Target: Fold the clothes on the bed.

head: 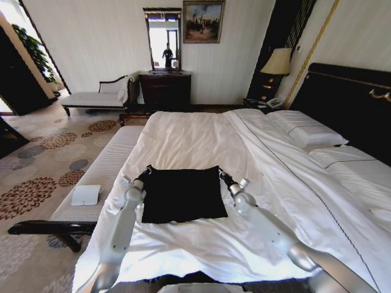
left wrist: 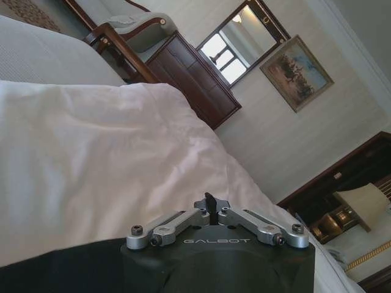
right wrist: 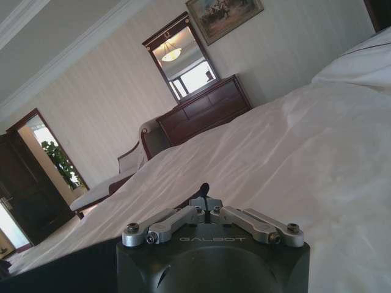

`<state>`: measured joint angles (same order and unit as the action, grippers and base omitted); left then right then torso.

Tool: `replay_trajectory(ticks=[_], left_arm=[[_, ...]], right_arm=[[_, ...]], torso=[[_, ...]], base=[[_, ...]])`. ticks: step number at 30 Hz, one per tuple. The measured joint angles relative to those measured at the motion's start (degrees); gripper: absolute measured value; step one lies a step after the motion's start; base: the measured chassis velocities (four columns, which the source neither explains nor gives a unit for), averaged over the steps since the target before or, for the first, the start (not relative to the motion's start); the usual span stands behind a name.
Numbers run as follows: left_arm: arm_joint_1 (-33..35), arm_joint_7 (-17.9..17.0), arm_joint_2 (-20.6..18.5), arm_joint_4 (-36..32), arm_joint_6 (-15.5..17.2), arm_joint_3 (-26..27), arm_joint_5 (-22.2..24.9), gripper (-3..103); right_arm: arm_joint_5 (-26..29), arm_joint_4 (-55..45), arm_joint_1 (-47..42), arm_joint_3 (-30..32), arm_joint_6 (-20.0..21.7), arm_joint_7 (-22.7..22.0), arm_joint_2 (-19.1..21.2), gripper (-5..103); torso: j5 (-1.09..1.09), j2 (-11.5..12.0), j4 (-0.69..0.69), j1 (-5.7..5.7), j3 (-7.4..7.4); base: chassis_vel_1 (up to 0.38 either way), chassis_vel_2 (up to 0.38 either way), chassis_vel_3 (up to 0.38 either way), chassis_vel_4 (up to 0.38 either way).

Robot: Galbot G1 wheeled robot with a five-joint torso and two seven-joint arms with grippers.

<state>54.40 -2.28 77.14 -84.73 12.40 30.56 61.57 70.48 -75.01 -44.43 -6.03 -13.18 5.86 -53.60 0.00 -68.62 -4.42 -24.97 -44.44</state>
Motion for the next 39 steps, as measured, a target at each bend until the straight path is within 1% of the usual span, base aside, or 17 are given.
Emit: replay_trajectory(ticks=[2,3,4,6,8,9,13,15,18,20,23,28,32,35,36,38,39], left_arm=[[3.37,1.42,-0.42,-2.30,-0.55,0.61,0.61,1],[3.37,1.42,-0.42,-2.30,-0.55,0.61,0.61,1],[4.93,2.11,-0.56,-3.46,-0.76,0.87,0.78,1],[8.47,3.31,-0.72,-6.22,-1.31,1.42,1.08,1],[11.66,3.98,-0.78,-8.64,-1.47,1.79,1.28,1],[11.66,3.98,-0.78,-8.64,-1.47,1.79,1.28,1],[18.70,4.35,-0.56,-13.13,-1.54,2.60,0.33,1],[19.86,4.21,-0.47,-13.66,-1.55,2.62,-0.09,1],[24.49,3.47,0.55,-14.93,-1.55,2.26,-3.33,1],[25.11,3.39,0.85,-14.98,-1.55,2.21,-3.84,1],[27.45,2.96,2.49,-15.24,-1.61,2.25,-5.99,1],[29.04,2.42,3.42,-16.67,-1.62,2.71,-7.03,1],[31.26,1.61,3.54,-19.70,-1.48,3.63,-7.59,1],[32.10,1.36,3.52,-20.22,-1.28,4.03,-8.70,1],[32.53,1.03,3.56,-20.28,-0.99,4.24,-9.63,1],[33.22,0.68,3.67,-20.29,-0.62,4.46,-10.91,1],[33.57,0.53,3.75,-20.29,-0.42,4.64,-11.56,1]], right_arm=[[0.39,-4.25,-4.65,1.17,-0.80,0.26,2.88,0],[0.39,-4.25,-4.65,1.17,-0.80,0.26,2.88,0],[0.53,-6.07,-6.56,1.85,-1.22,0.56,4.12,0],[0.64,-10.48,-11.44,4.49,-2.36,1.43,7.12,0],[0.83,-13.96,-15.28,6.59,-3.43,1.70,9.29,0],[0.83,-13.96,-15.28,6.59,-3.43,1.70,9.29,0],[-0.48,-19.64,-23.64,9.36,-5.27,2.21,12.53,0],[-1.06,-20.06,-24.84,9.56,-5.57,2.35,12.79,0],[-4.59,-19.83,-29.57,9.82,-6.63,2.58,13.16,0],[-5.08,-19.48,-30.13,9.71,-6.76,2.59,13.15,0],[-8.02,-17.23,-32.31,9.04,-7.23,3.21,12.66,0],[-10.16,-15.33,-33.14,8.86,-7.86,4.29,12.06,0],[-11.62,-16.46,-34.99,9.38,-8.04,4.65,13.26,0],[-12.57,-16.70,-35.25,9.52,-8.22,4.60,13.52,0],[-13.03,-16.59,-35.13,9.54,-8.38,4.46,13.47,-3],[-13.50,-15.93,-34.50,9.56,-8.70,4.02,12.99,7],[-13.55,-15.46,-34.09,9.56,-8.90,3.91,12.67,7]], torso=[[0.01,0.00,0.01,0.00,0.00],[0.01,0.00,0.01,0.00,0.00],[0.01,0.00,0.01,0.01,0.00],[0.01,-0.01,-0.01,0.01,0.01],[-0.01,0.00,-0.01,0.01,0.01],[-0.01,0.00,-0.01,0.01,0.01],[-0.01,-0.01,0.00,0.01,0.01],[0.00,-0.01,0.01,0.01,0.01],[0.01,-0.01,0.01,0.01,0.00],[0.00,-0.01,0.01,0.00,0.00],[0.01,0.00,0.00,-0.01,-0.01],[0.02,0.00,0.00,-0.01,0.00],[-0.01,0.01,0.00,-0.01,-0.01],[0.00,0.01,0.00,-0.01,-0.01],[0.00,0.01,0.00,-0.01,-0.01],[-0.01,0.01,0.00,-0.01,-0.01],[0.00,0.01,0.00,-0.01,-0.01]], base=[[0.000,0.000,0.000,0.000],[0.000,0.000,0.000,0.000],[0.000,0.000,0.000,0.000],[0.000,0.000,0.000,0.000],[0.000,0.000,0.000,0.000],[0.000,0.000,0.000,0.000],[0.000,0.000,0.000,0.000],[0.000,0.000,0.000,0.000],[0.000,0.000,0.000,0.000],[0.000,0.000,0.000,0.000],[0.000,0.000,0.000,0.000],[0.000,0.000,0.000,0.000],[0.000,0.000,0.000,0.000],[0.000,0.000,0.000,0.000],[0.000,0.000,0.000,0.000],[0.000,0.000,0.000,0.000],[0.000,0.000,0.000,0.000]])
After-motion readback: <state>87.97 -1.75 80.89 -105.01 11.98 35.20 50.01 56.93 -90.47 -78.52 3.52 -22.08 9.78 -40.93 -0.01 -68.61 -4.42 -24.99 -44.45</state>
